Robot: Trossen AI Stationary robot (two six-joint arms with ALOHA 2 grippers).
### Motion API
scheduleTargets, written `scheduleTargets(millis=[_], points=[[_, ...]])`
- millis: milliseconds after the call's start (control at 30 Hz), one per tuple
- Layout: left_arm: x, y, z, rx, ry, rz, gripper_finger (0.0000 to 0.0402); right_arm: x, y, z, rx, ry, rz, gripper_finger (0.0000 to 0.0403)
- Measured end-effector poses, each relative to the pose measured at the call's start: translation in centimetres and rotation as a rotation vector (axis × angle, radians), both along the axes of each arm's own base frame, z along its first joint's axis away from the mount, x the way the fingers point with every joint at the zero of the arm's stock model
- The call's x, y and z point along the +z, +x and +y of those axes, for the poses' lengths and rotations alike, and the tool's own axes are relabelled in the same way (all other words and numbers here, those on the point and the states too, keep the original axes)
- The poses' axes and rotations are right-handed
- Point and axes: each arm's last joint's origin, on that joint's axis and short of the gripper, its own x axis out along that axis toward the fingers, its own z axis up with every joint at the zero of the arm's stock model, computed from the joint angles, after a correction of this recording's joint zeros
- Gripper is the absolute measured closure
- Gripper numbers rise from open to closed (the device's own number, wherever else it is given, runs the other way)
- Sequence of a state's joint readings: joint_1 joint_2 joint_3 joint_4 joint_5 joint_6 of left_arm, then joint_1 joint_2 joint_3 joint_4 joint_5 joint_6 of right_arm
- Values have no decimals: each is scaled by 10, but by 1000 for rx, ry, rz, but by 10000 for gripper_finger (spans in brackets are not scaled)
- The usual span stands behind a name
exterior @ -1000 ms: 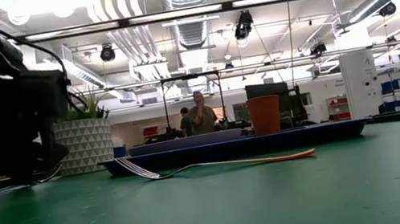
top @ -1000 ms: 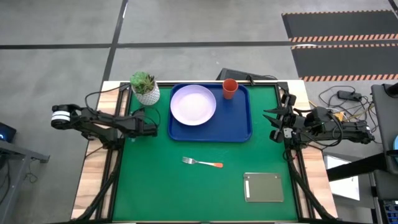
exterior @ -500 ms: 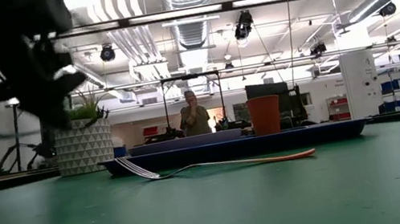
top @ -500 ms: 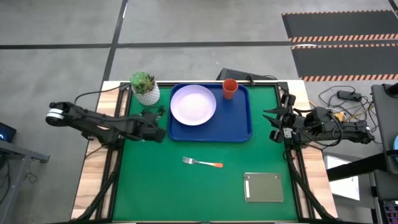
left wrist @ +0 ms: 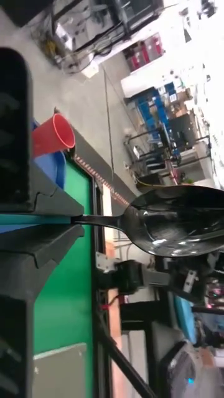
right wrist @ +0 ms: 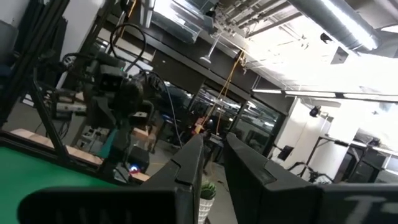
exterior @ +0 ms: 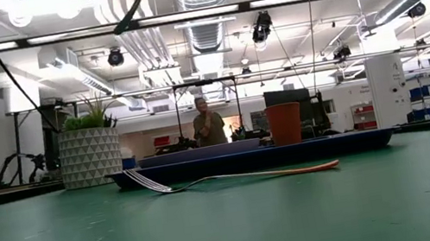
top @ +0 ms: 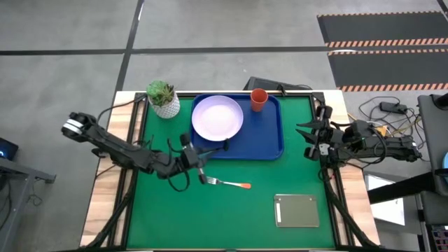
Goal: Pick and place plate/cup/fork/spoon on tray
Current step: Put the blue spoon on the right side of the blue serving tray
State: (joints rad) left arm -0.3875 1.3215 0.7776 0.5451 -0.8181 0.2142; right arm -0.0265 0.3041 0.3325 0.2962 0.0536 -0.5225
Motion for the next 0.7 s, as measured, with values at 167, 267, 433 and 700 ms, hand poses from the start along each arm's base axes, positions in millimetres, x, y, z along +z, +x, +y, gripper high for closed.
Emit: scheduleTargets(millis=[167, 267, 433, 700], points=[[-6, 6, 5, 26, 37, 33, 401, -2, 2, 0, 59, 176, 9, 351], [-8, 9, 10, 44, 88, 56, 401, -11, 8, 1, 132, 327, 75, 351], [-7, 12, 22, 85, 141, 80, 401, -39, 34, 4, 188, 517, 232, 351], [-10, 13, 22, 83, 203, 133, 402, -65, 56, 6, 212, 572, 124, 351]])
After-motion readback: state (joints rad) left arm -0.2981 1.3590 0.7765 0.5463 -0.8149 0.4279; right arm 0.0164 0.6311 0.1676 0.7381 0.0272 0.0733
